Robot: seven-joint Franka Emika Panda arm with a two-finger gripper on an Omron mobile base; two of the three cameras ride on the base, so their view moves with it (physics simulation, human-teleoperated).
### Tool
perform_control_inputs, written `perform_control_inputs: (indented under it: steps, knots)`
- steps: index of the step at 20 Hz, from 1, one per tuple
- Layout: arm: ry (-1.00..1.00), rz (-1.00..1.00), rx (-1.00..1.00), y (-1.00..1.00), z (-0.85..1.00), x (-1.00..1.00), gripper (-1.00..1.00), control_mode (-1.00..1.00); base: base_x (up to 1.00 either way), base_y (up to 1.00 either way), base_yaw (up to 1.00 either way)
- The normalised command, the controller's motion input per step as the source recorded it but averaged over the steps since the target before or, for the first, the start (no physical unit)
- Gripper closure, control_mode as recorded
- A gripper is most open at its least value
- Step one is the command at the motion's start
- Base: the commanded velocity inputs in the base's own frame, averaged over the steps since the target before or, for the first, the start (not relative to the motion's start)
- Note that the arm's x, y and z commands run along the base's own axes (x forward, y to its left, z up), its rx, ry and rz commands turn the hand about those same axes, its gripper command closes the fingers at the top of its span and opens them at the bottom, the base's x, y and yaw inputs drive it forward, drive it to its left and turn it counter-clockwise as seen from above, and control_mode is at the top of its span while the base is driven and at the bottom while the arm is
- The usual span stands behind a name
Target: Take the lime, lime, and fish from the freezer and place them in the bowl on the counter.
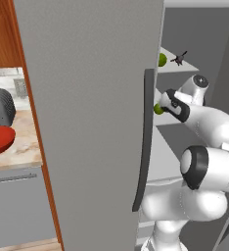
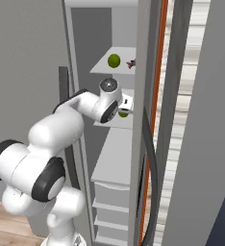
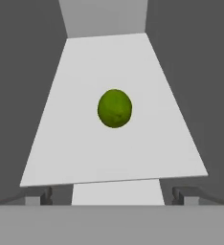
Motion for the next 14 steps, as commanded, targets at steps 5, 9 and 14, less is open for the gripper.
perform_control_inputs:
  steps: [5,9,14]
  knots:
    - [0.03,0.0,0.0,0.0,-0.21,0.42,-1.0,-1.0,0.0,0.0,0.0]
    - [0.02,0.0,0.0,0.0,-0.23,0.44,-1.0,-1.0,0.0,0.0,0.0]
    - [0.01,0.0,0.0,0.0,-0.26,0.43,-1.0,-1.0,0.0,0.0,0.0]
